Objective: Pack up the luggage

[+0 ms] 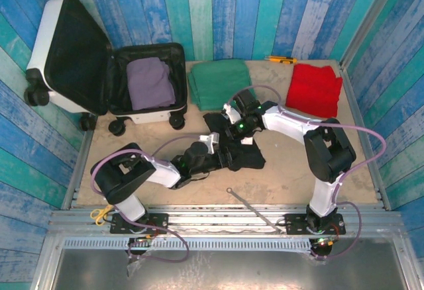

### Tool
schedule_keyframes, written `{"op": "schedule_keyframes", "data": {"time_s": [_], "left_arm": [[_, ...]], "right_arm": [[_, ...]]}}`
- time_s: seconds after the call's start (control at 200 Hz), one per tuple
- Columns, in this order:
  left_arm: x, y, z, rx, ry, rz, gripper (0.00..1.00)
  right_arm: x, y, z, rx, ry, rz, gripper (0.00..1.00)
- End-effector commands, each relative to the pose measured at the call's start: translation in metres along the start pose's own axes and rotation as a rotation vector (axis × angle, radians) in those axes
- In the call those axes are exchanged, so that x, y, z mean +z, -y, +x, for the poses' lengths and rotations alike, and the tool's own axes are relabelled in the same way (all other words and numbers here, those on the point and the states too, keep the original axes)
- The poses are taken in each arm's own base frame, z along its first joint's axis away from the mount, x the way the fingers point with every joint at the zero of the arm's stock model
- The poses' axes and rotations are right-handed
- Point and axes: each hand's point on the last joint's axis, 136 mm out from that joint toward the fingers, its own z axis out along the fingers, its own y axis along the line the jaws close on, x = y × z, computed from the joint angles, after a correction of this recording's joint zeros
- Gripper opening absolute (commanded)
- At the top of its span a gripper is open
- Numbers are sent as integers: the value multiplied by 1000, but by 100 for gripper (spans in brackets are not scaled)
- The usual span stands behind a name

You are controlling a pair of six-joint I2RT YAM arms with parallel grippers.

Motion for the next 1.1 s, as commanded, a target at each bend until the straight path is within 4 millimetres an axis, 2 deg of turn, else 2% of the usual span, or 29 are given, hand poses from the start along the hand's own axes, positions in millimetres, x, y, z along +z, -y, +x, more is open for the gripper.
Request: {"op": "schedule_keyframes", "data": {"time_s": [0.0,0.16,0.401,0.516,0.651,0.671,0.707,0.857,0.947,1.017,1.097], "left_arm": [[-11,11,-12,25,56,-7,94],[-3,9,-19,53,45,-89,94],[12,-21,-10,-84,63,-169,100],[12,-25,-8,-115,97,-181,93],[12,-26,-22,-131,174,-209,90],[14,-22,-14,-121,162,-201,89],[13,-20,-16,-123,179,-198,87],[10,-22,-27,-126,241,-206,77],[10,-21,-32,-126,269,-203,66],[13,-21,-35,-127,284,-202,57],[22,-20,-36,-117,280,-204,41]], "right_arm": [[5,-3,1,14,-10,-24,15],[6,-7,0,8,-11,-22,15],[5,-8,1,15,-7,-28,17],[4,-11,0,15,-3,-43,17],[5,-13,1,14,-8,-56,17],[5,-13,2,15,-10,-55,17],[5,-12,2,17,-9,-54,18],[5,-14,4,18,-10,-61,18],[3,-17,3,15,-8,-75,19],[3,-22,2,14,-4,-103,24],[-1,-31,-2,21,21,-163,52]]}}
